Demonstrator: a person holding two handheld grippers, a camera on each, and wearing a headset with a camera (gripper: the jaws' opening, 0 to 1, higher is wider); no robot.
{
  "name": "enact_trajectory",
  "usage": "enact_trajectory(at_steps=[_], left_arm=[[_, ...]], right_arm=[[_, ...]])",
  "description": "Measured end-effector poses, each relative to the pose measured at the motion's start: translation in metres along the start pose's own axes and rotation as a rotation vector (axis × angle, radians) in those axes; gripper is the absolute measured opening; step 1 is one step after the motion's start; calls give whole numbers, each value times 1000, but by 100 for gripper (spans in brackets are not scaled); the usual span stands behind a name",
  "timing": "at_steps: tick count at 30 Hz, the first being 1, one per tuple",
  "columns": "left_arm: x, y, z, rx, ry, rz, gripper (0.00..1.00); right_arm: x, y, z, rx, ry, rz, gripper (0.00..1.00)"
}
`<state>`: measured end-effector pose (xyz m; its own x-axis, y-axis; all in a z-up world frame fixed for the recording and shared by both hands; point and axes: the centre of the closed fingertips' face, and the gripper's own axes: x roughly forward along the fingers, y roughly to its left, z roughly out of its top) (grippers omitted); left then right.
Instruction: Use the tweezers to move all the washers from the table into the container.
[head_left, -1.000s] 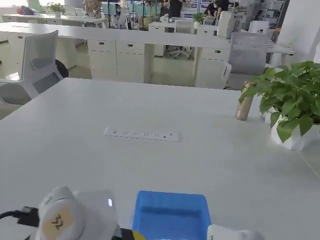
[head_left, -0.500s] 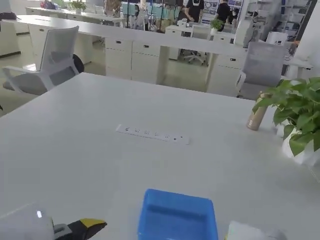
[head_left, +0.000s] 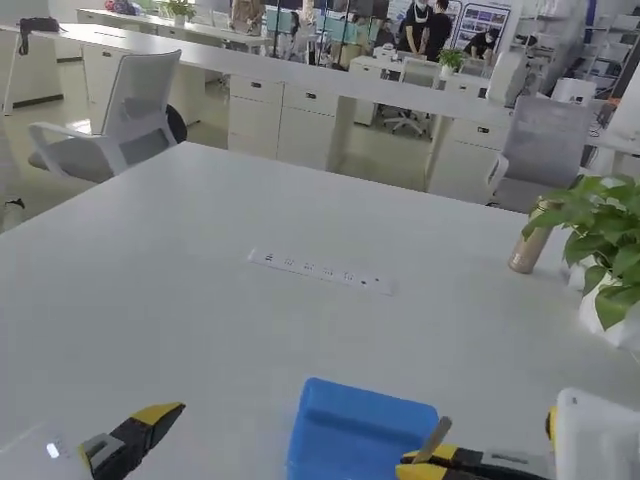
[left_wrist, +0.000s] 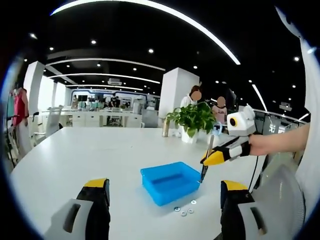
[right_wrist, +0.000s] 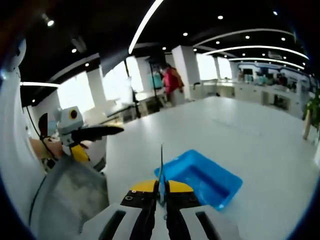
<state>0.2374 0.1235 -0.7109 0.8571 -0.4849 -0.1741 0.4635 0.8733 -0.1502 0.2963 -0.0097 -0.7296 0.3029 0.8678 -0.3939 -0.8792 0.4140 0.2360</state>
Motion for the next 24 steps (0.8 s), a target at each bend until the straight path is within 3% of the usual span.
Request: enact_trajectory(at_steps=[4,6,11,17,20,24], left_arm=[[0,-2,10,-7,-66,-9,96],[2,-5,8,-2,-56,-14,97],[5,-5,-2,9,-5,-14,97],[2,-2,0,5,-15,-7,95],[2,-6,9,-58,-72,-43,96],[1,-1,8,-66,-69,-20,96]], right_arm=[[5,-20,1,12,-3,-49,3],[9,-26,1,10,1,-68,3],[19,-65,-12,-26,68,-170,3],[32,-83,-25,-9,92,-206,3],[35,-87,-32,-12,111,-219,3],[36,-86,-35,-11,111,-211,3]])
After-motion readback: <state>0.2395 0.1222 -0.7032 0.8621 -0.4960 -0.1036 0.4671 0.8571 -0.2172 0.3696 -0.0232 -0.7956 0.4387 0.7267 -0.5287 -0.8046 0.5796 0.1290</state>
